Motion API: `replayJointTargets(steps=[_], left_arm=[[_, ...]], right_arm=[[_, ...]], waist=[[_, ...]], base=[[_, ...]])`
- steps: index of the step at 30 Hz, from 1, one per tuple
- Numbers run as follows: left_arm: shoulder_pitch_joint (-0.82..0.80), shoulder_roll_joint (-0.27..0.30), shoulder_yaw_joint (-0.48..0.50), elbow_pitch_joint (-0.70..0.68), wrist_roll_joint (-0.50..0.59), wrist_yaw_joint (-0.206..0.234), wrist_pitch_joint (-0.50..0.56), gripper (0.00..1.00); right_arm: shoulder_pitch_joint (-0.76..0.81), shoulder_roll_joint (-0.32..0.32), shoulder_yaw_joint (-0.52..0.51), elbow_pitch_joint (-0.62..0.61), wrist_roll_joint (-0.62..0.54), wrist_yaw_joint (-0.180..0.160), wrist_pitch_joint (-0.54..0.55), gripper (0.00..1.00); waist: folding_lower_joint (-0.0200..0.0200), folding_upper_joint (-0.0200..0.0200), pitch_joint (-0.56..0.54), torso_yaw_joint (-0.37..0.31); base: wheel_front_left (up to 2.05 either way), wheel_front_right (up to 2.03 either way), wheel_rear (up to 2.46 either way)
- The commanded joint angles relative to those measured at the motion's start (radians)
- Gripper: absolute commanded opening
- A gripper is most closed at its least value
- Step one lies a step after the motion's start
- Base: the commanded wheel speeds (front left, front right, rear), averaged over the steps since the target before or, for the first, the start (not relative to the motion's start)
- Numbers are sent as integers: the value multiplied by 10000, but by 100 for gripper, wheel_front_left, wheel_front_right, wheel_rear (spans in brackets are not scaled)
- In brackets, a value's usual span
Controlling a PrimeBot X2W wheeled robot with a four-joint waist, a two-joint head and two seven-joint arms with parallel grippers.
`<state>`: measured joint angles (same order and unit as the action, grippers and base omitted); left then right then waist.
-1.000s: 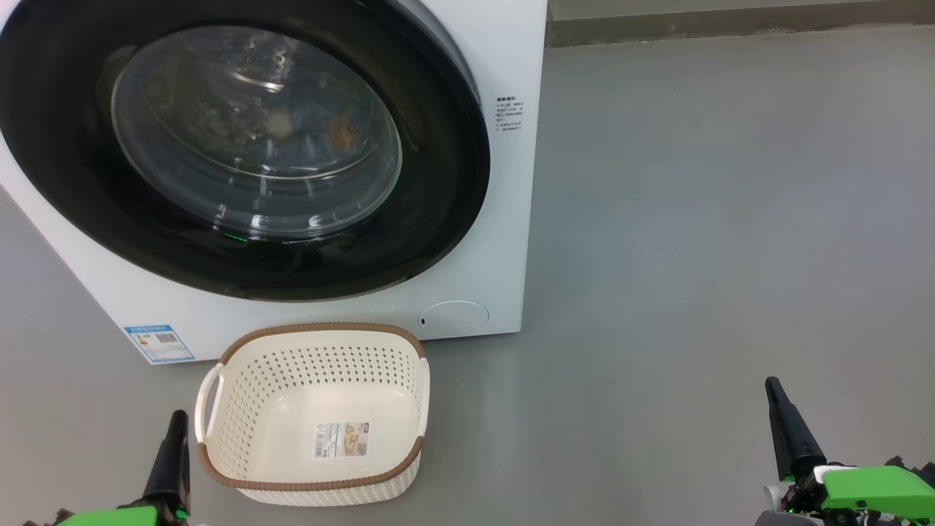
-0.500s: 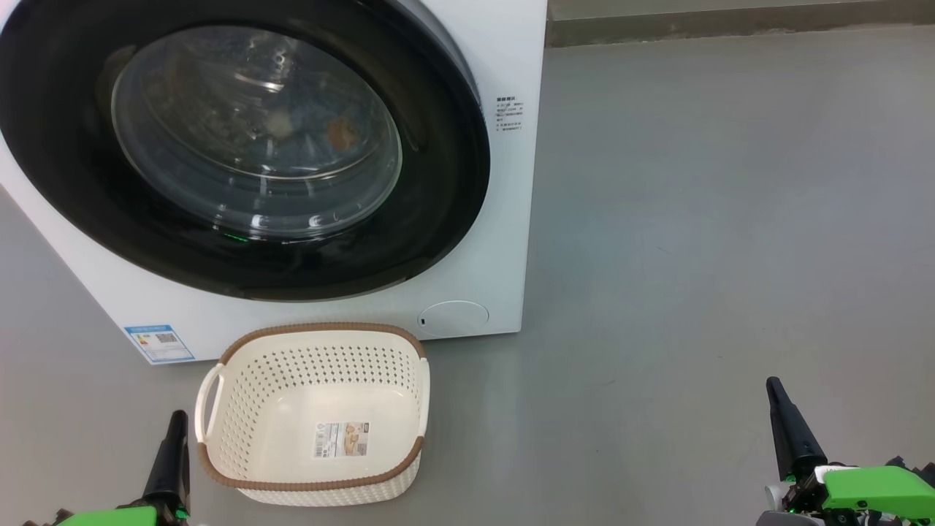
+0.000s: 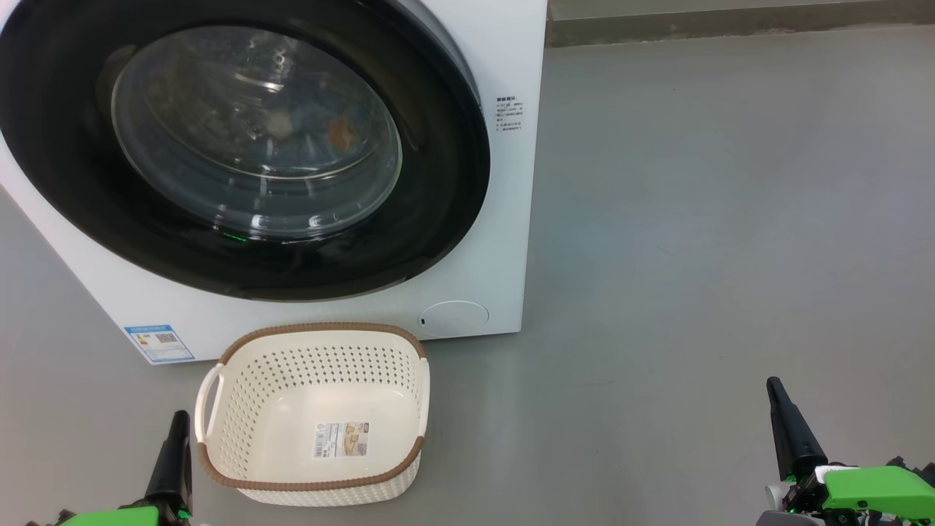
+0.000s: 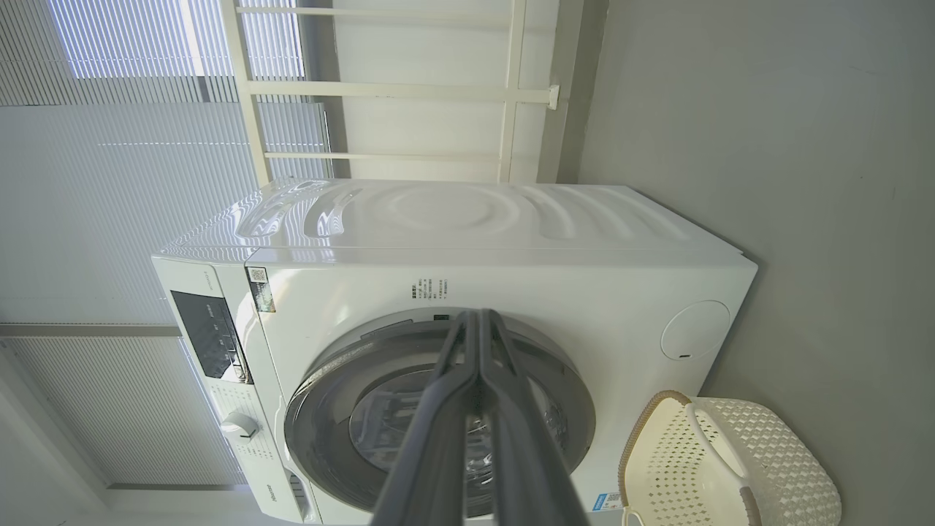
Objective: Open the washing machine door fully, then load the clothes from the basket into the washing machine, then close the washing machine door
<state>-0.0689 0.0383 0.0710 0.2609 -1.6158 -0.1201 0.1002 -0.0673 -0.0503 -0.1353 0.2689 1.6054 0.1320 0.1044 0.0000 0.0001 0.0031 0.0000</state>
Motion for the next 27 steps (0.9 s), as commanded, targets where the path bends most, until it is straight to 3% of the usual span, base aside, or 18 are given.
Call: replayJointTargets(steps=[1,27], left_arm=[[-385,177,356,-159,13,-105,73,0],[-387,159,382,-158,34,-106,94,0]], right_arm=[[-404,-24,240,-243,52,-13,68,0],[-405,-15,228,-243,42,-13,78,0]], waist=[[0,-1,0,0],[0,-1,0,0]], base=[[0,0,0],[0,0,0]])
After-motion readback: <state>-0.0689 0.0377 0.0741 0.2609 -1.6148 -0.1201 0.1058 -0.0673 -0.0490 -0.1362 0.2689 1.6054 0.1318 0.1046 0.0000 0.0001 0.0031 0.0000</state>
